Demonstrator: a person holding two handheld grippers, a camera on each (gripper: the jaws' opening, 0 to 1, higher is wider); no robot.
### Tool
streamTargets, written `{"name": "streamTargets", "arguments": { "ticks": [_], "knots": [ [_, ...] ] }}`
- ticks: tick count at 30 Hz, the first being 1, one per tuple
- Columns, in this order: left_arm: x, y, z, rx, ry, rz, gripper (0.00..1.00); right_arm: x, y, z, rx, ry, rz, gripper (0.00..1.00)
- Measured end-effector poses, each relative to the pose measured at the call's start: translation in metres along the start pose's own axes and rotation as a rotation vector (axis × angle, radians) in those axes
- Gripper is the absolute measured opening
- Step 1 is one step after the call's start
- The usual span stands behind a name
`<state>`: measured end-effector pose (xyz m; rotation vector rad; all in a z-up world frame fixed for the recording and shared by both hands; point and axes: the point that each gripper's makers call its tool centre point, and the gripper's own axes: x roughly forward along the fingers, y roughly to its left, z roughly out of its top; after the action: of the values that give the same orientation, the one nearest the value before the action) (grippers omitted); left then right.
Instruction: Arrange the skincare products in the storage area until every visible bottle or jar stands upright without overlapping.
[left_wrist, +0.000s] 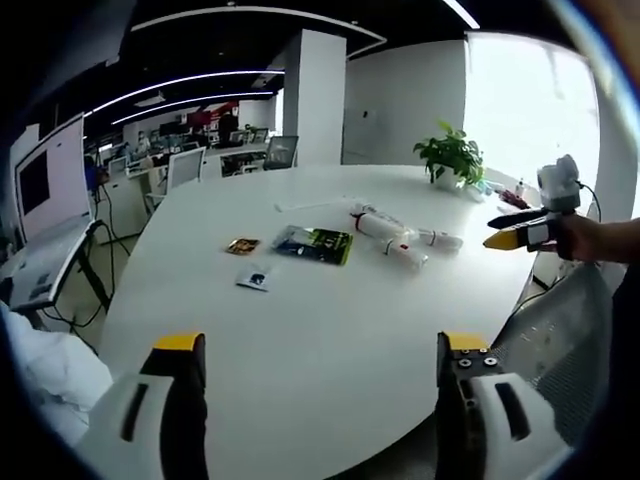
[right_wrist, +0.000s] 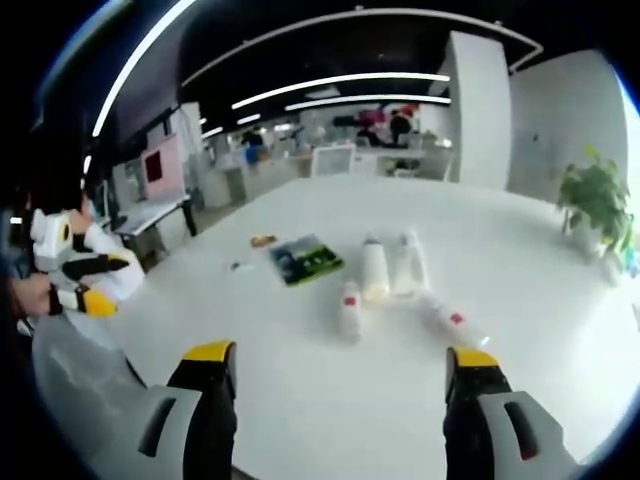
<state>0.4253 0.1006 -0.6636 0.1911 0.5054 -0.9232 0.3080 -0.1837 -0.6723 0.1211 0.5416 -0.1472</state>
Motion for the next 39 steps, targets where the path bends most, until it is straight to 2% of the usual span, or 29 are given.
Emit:
{"name": "streamTargets", "arguments": {
  "ticks": [3,9,15,23,30,39],
  "knots": [
    [0.002,0.0,-0.003,0.0,0.016,-0.002,0.89,0.004,-0.01,0.004,0.001,0.005,-0.015,0.87],
    [-0.002,0.009,0.003,-0.001,-0.016,0.041,0.87,0.015,-0.03,0.016,-0.007,0.003,-0.046,0.86],
    [-0.001,0.009,0.003,-0.019,-0.015,0.037,0.87,0.031,-0.042,0.029,-0.052,0.02,-0.048,0.84],
    [0.0,0.01,0.001,-0.017,-0.007,0.041,0.86,0.053,-0.054,0.039,-0.061,0.03,-0.052,0.81],
    [0.0,0.012,-0.001,-0.015,0.005,0.048,0.85,0.076,-0.077,0.054,-0.059,0.025,-0.082,0.77],
    [0.002,0.014,-0.004,-0.018,0.024,0.059,0.85,0.095,-0.088,0.05,-0.09,0.081,-0.078,0.72]
  ]
}}
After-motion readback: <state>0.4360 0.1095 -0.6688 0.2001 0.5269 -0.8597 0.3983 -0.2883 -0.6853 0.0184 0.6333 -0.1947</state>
